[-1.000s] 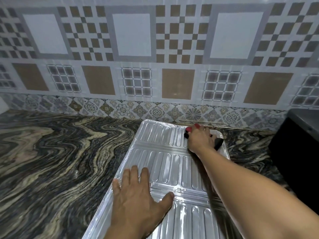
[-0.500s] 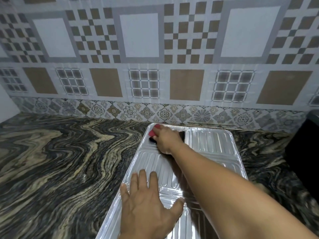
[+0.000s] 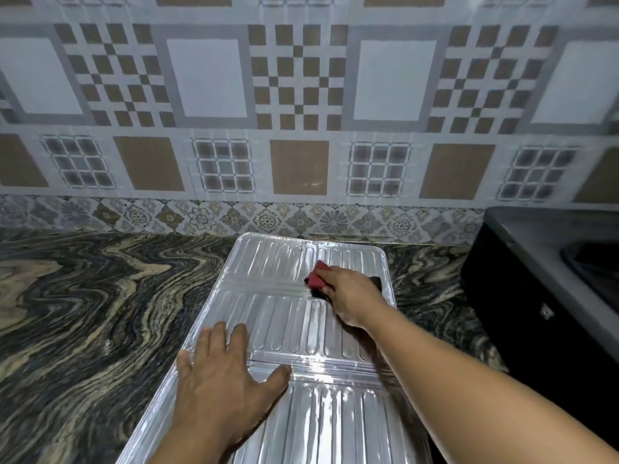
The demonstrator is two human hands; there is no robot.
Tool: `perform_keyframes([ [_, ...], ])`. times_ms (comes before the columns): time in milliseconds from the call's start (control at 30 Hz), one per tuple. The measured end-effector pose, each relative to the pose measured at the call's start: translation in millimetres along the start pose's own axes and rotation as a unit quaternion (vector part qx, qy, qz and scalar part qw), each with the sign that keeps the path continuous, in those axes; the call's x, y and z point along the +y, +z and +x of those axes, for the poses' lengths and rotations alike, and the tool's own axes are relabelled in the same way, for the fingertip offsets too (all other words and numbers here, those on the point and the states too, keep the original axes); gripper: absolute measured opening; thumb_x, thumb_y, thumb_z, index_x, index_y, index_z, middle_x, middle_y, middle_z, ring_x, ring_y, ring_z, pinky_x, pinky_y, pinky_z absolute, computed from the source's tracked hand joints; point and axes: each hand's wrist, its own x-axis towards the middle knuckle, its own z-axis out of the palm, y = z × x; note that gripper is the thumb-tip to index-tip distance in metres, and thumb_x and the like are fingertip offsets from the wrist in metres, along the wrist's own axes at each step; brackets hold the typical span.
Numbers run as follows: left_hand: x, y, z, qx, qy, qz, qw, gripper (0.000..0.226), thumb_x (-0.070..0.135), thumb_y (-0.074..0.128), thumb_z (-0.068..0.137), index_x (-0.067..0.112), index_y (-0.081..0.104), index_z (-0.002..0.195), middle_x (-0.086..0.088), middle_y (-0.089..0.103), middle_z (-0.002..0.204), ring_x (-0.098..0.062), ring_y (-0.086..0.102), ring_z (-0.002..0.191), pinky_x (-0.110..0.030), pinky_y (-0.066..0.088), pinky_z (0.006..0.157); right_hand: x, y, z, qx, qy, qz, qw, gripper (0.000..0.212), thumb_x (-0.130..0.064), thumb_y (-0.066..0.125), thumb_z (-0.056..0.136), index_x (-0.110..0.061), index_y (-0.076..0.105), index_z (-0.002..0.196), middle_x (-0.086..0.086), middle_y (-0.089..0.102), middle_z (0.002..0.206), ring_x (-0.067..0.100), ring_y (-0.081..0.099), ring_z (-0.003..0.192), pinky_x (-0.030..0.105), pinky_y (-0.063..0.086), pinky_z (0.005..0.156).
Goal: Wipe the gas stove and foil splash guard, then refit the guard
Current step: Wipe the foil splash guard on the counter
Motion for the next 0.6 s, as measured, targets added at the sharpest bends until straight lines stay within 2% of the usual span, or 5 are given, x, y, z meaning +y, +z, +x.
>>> perform_keyframes([
  [100, -0.4, -0.6, 0.2, -0.001, 0.001, 0.005, 1.0, 0.102, 0.092, 0.021, 0.063, 0.03, 0.03, 0.144, -0.001, 0.026, 0.155, -0.021, 0.014, 0.147, -0.052, 0.019, 0.117, 15.7, -8.5, -19.2, 0.025, 0.051, -0.036, 0.998, 0.044, -0.01, 0.052, 0.089, -0.027, 0.054, 0.129, 0.004, 0.062, 0.119, 0.032, 0.059, 0.105, 0.038, 0.048, 0.084],
  [267, -0.6, -2.2, 1.5, -0.015, 0.001, 0.014, 1.0, 0.104, 0.093, 0.02, 0.063, 0.029, 0.029, 0.144, -0.003, 0.025, 0.157, -0.023, 0.013, 0.148, -0.052, 0.019, 0.117, 20.4, -22.4, -50.7, 0.038, 0.115, -0.067, 0.99, 0.035, -0.009, 0.049, 0.089, -0.022, 0.059, 0.12, 0.008, 0.061, 0.114, 0.032, 0.055, 0.109, 0.04, 0.042, 0.089],
  [367, -2.1, -7.0, 4.0, -0.03, 0.005, 0.016, 0.999, 0.1, 0.093, 0.022, 0.062, 0.03, 0.033, 0.139, -0.002, 0.03, 0.152, -0.023, 0.019, 0.146, -0.053, 0.022, 0.115, 18.1, -33.1, -63.6, 0.074, 0.129, 0.042, 0.988, 0.021, -0.023, 0.056, 0.092, -0.027, 0.067, 0.109, 0.005, 0.068, 0.108, 0.031, 0.061, 0.102, 0.036, 0.048, 0.086],
  [500, 0.5, -17.9, 3.1, -0.038, 0.005, 0.015, 0.999, 0.094, 0.092, 0.023, 0.063, 0.029, 0.037, 0.131, -0.001, 0.037, 0.144, -0.023, 0.027, 0.141, -0.054, 0.024, 0.114, 9.2, -51.3, -81.9, 0.104, 0.143, 0.233, 0.956, 0.027, -0.016, 0.052, 0.096, -0.026, 0.069, 0.114, -0.005, 0.069, 0.113, 0.018, 0.06, 0.107, 0.023, 0.042, 0.086],
  [600, 12.0, -31.2, -0.3, -0.047, 0.019, -0.011, 0.999, 0.099, 0.087, 0.032, 0.074, 0.026, 0.023, 0.151, -0.003, 0.016, 0.163, -0.023, 0.009, 0.151, -0.056, 0.009, 0.12, 0.5, -68.7, -96.1, 0.111, 0.129, 0.315, 0.934, 0.021, -0.02, 0.056, 0.094, -0.026, 0.069, 0.109, -0.006, 0.07, 0.104, 0.014, 0.061, 0.097, 0.026, 0.044, 0.082],
])
